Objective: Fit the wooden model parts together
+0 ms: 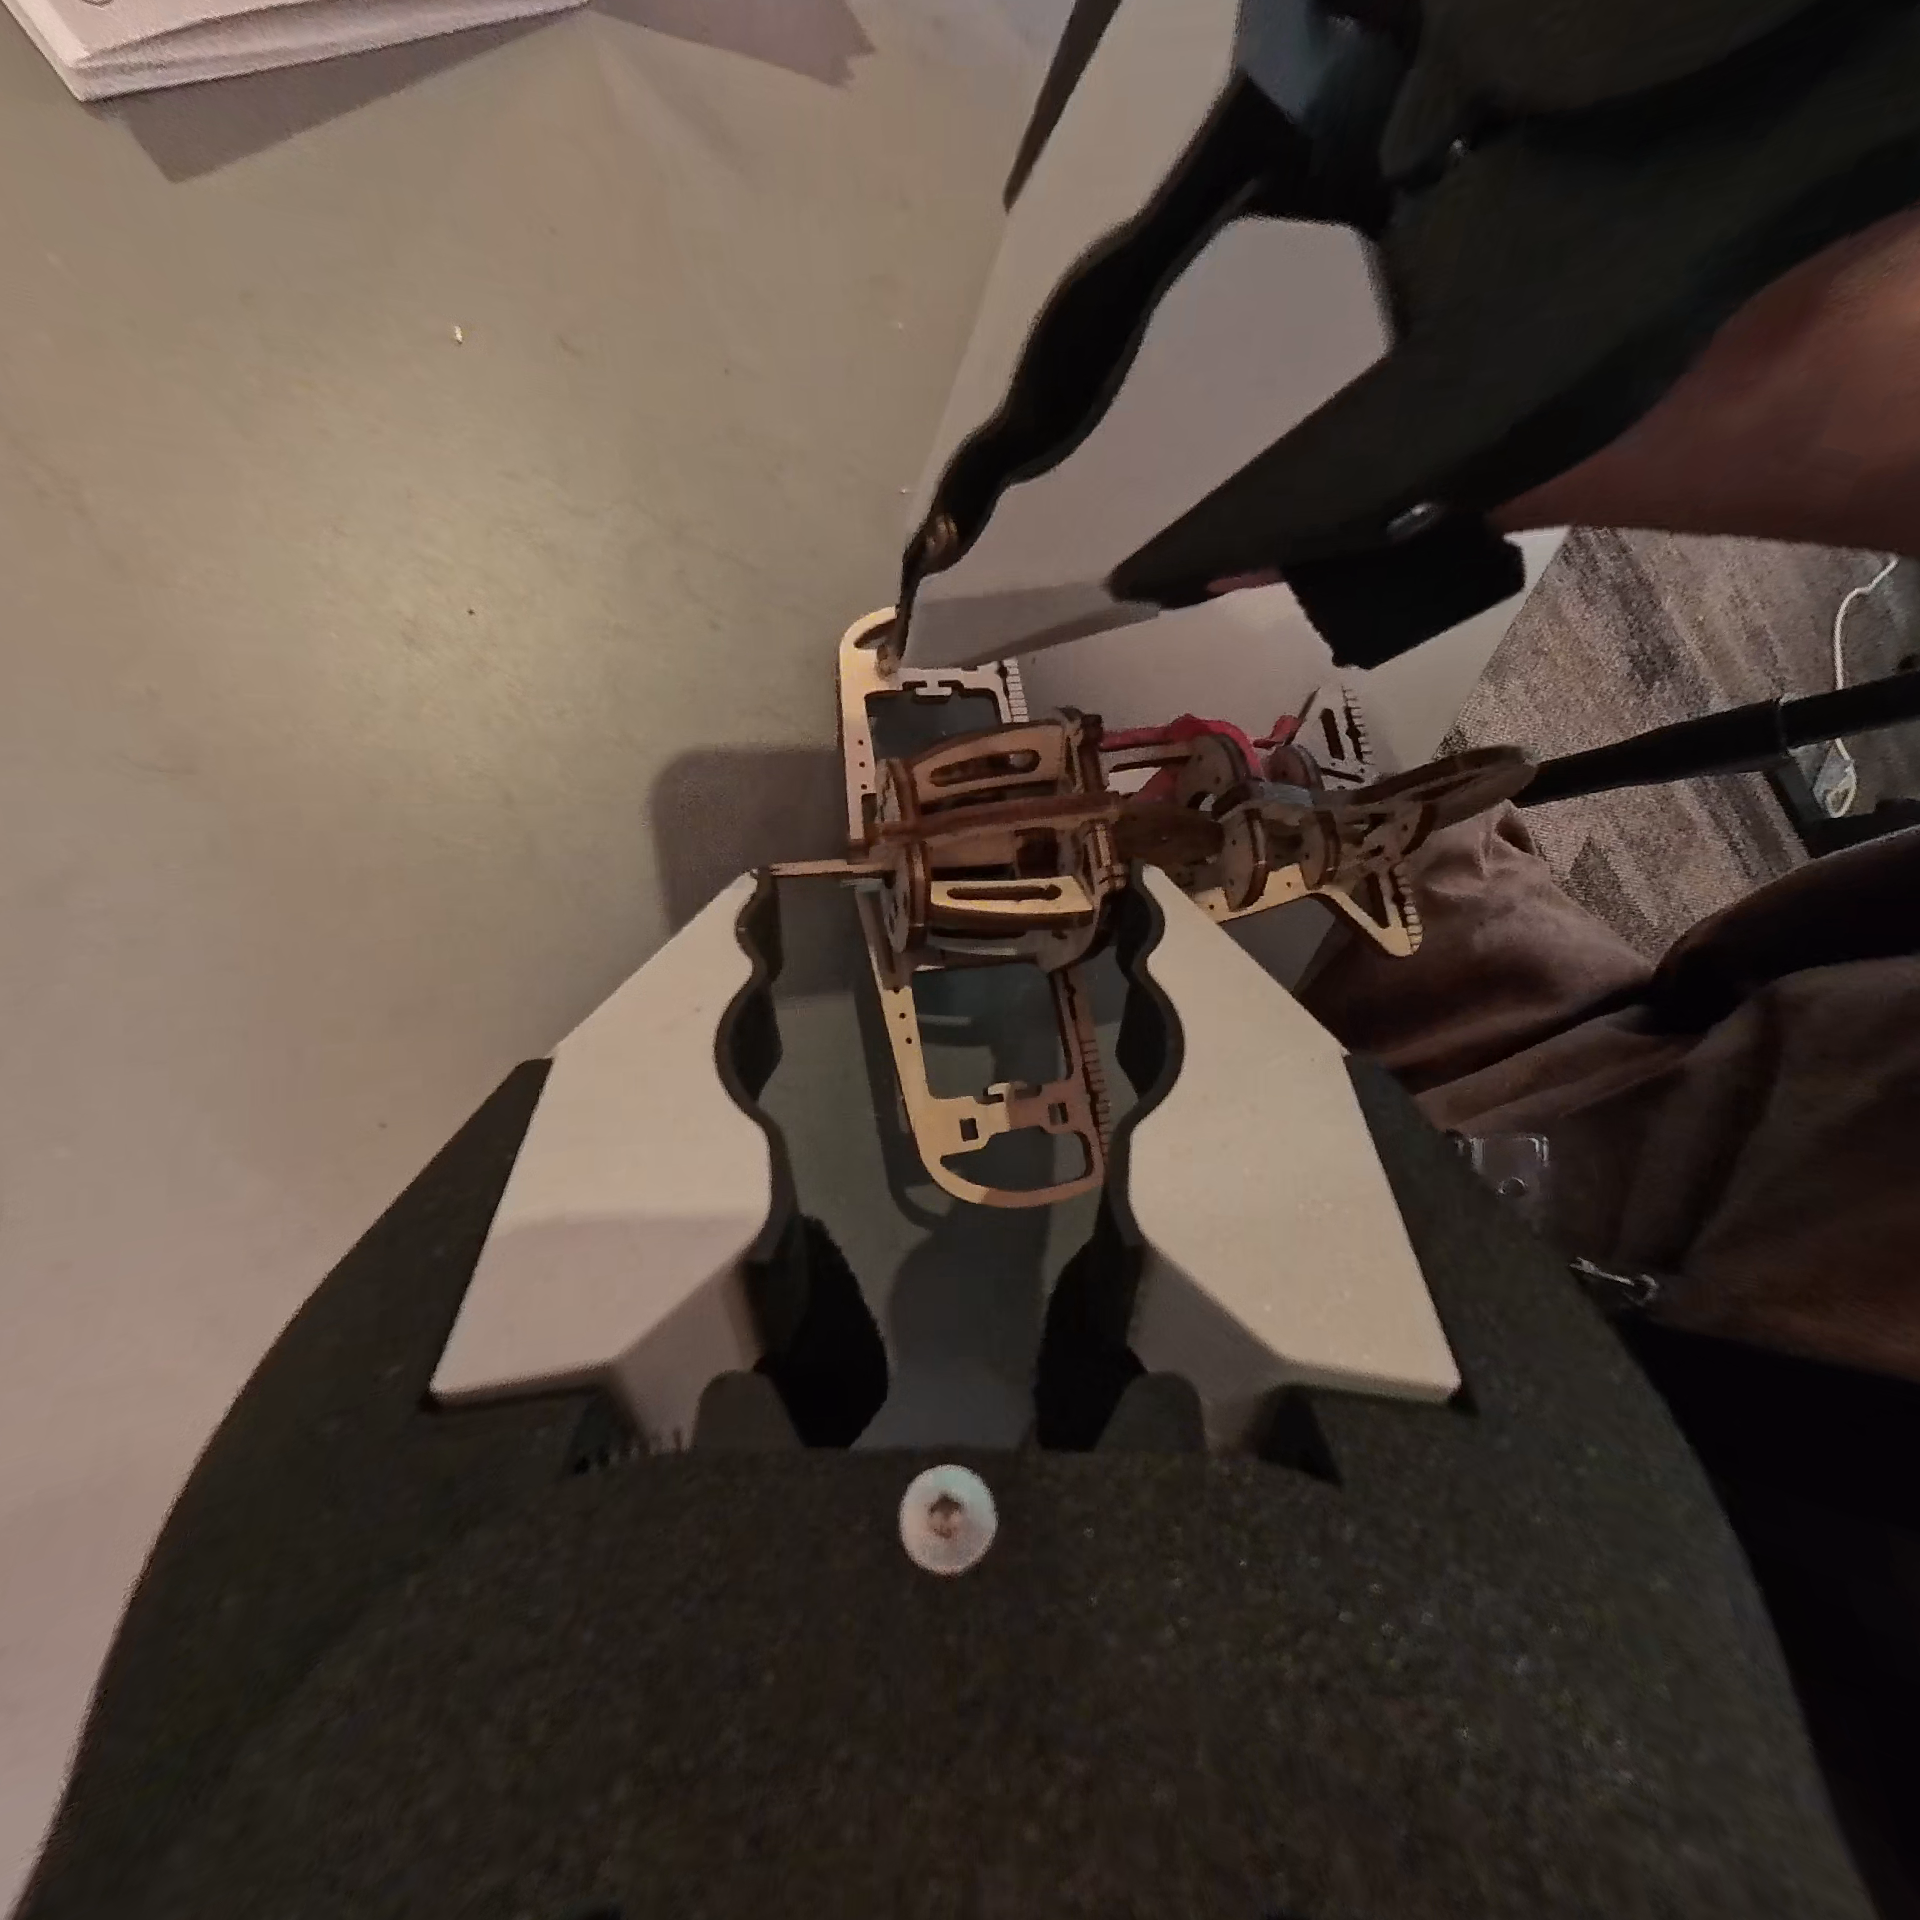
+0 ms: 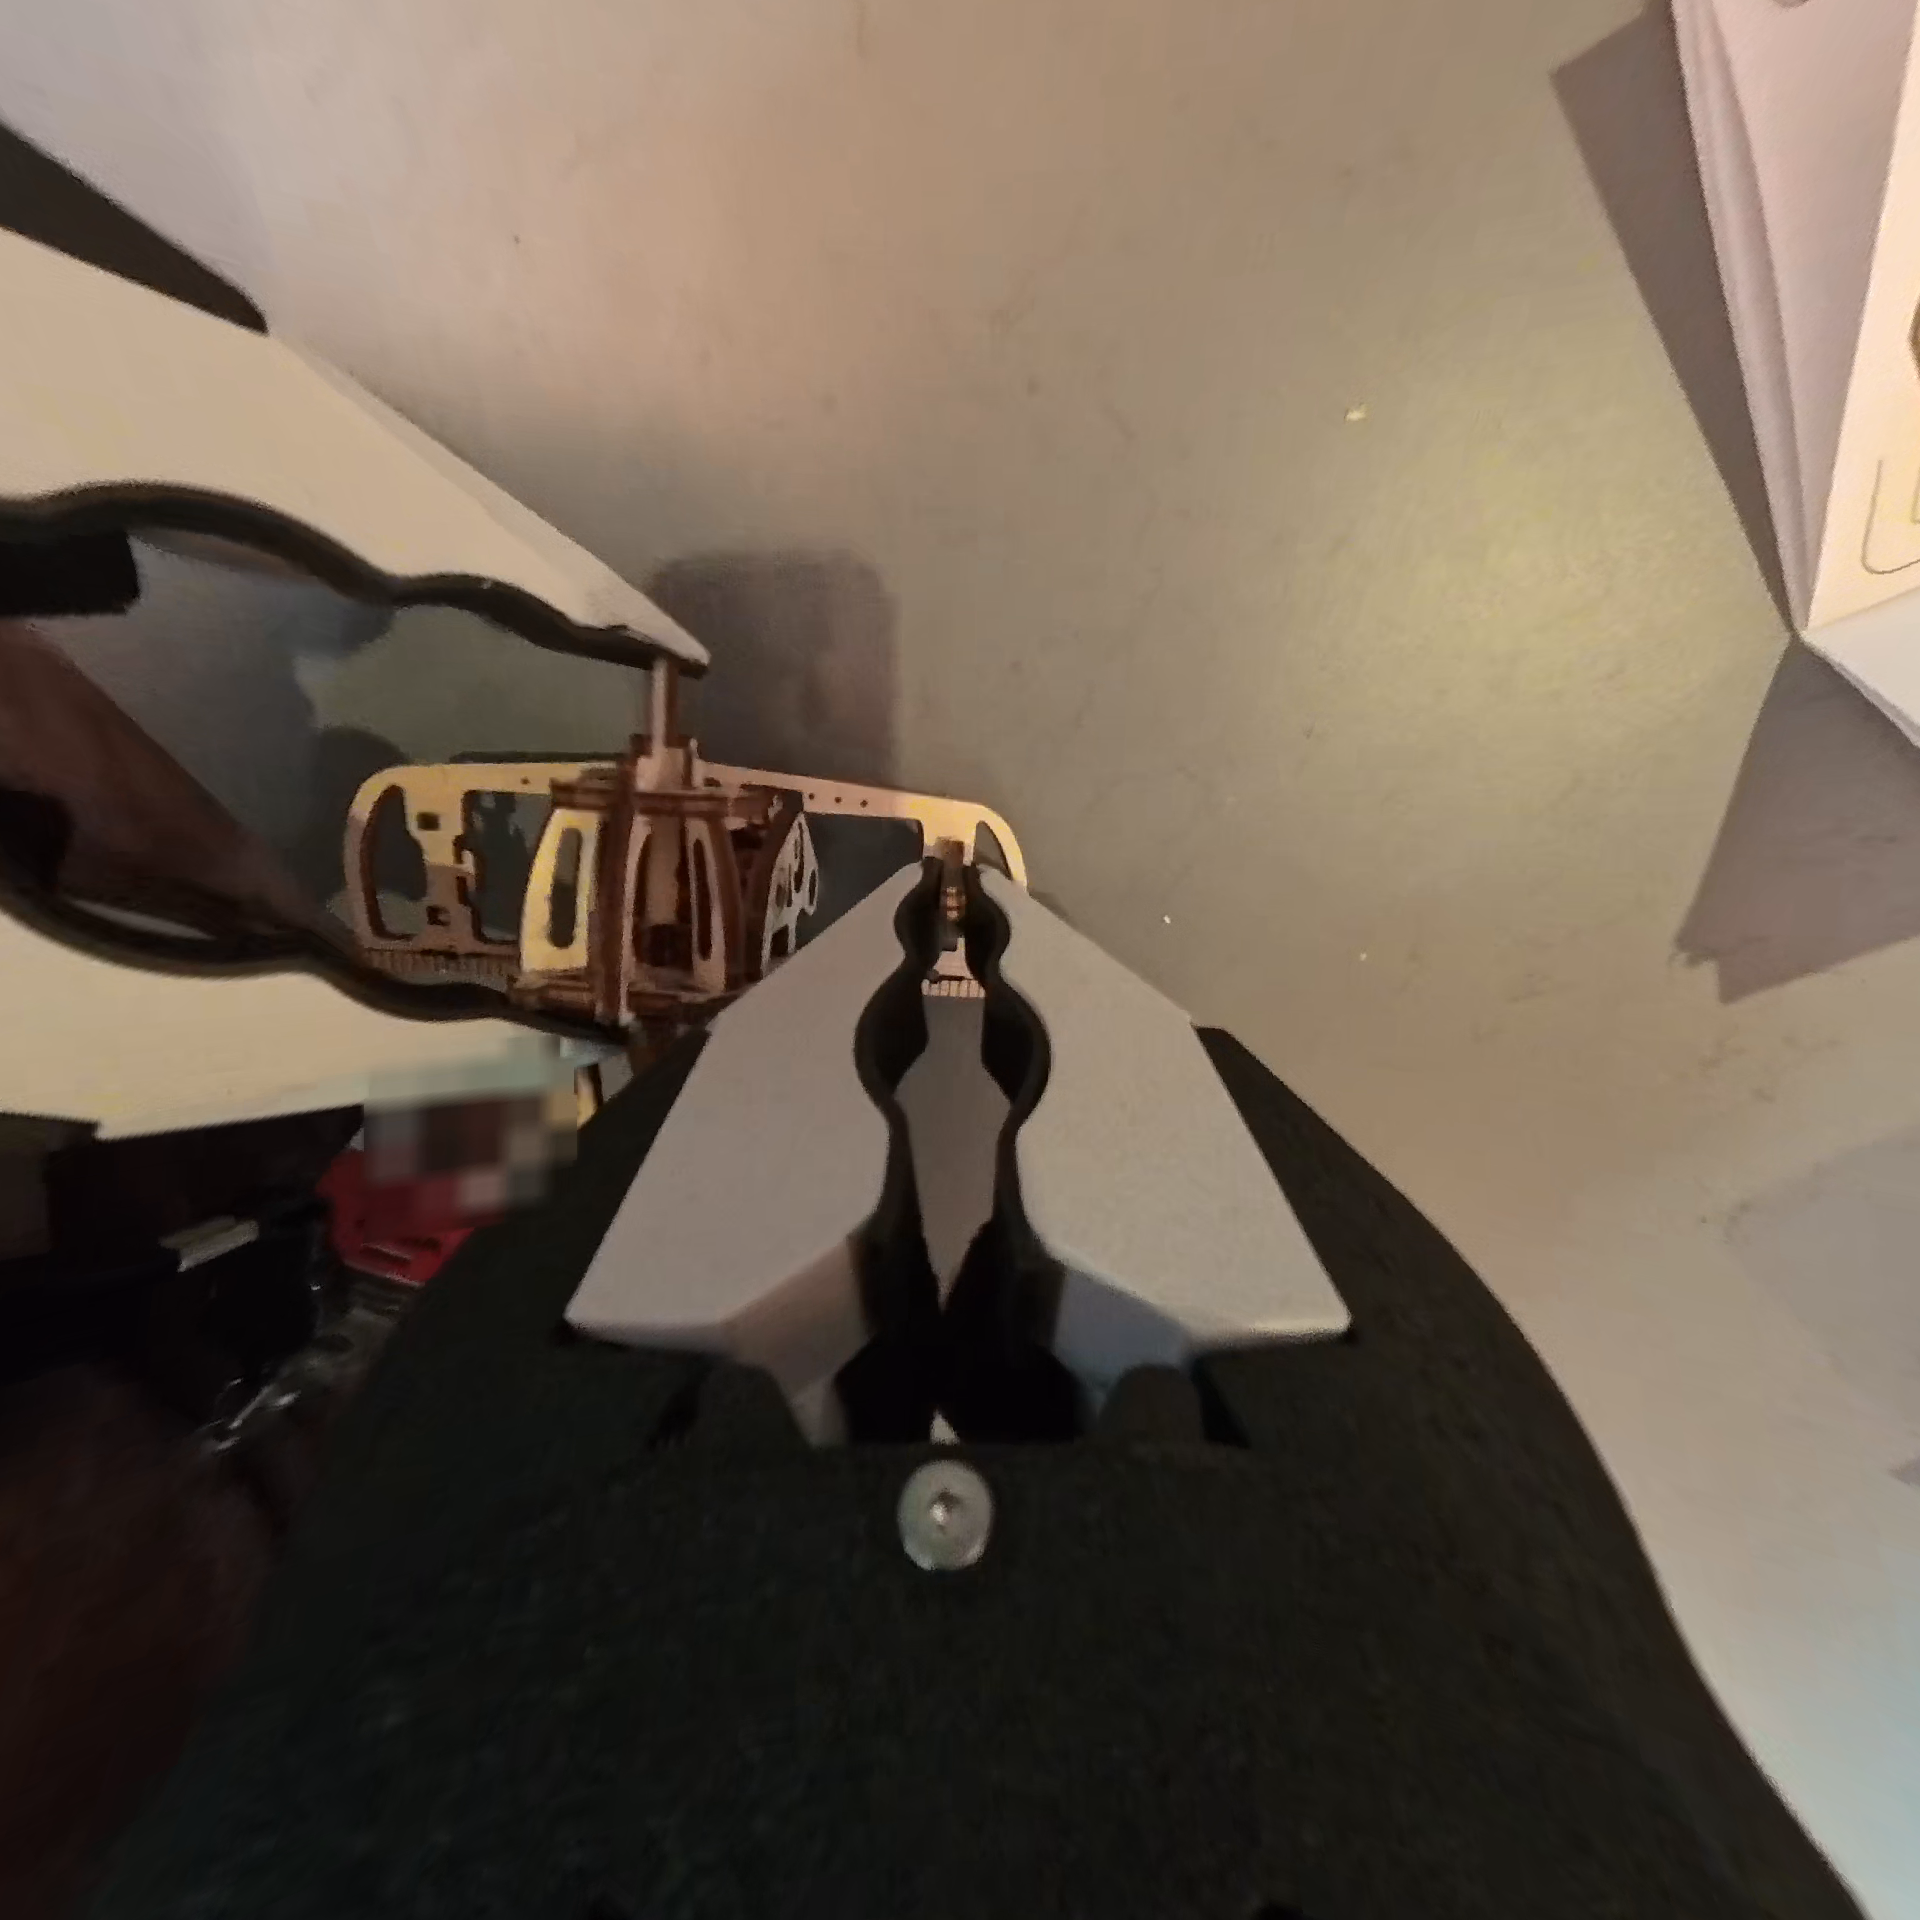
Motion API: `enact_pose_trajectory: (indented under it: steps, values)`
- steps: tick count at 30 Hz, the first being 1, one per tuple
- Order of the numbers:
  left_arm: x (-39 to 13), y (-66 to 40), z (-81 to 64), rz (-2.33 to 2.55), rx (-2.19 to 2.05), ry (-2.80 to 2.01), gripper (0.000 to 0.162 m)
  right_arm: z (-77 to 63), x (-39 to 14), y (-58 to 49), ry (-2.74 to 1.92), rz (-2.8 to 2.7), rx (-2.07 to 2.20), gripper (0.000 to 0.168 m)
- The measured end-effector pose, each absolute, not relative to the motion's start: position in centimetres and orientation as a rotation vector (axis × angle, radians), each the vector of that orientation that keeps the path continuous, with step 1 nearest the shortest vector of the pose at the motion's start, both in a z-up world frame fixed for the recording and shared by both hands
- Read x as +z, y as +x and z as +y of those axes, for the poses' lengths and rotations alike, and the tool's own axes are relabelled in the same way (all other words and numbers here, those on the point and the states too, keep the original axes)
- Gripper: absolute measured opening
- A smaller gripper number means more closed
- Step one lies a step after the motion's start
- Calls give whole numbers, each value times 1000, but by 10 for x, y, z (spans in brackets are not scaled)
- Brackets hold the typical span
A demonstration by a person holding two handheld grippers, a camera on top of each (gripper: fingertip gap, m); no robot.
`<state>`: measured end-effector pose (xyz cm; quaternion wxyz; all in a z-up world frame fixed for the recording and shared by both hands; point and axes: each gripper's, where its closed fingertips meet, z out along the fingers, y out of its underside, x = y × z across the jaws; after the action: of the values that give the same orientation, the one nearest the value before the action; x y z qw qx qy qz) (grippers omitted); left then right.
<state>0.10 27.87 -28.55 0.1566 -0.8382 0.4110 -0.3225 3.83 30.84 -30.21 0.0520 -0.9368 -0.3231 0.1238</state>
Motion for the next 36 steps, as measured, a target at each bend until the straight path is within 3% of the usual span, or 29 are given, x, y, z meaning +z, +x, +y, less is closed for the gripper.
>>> enact_pose_trajectory:
  steps: [25,27,31,36]
  values:
    - [-286,0,280,1148,-979,-2405,62,308,-304,37,-2843,-905,413,5]
    - [-286,0,279,1149,-983,-2405,62,314,-288,32,-2742,-882,497,23]
    - [-286,1,280,1131,-987,-2412,62,331,-246,42,-2516,-686,682,24]
    - [-286,-1,276,1071,-1067,-2439,62,343,-230,64,-2376,-486,884,22]
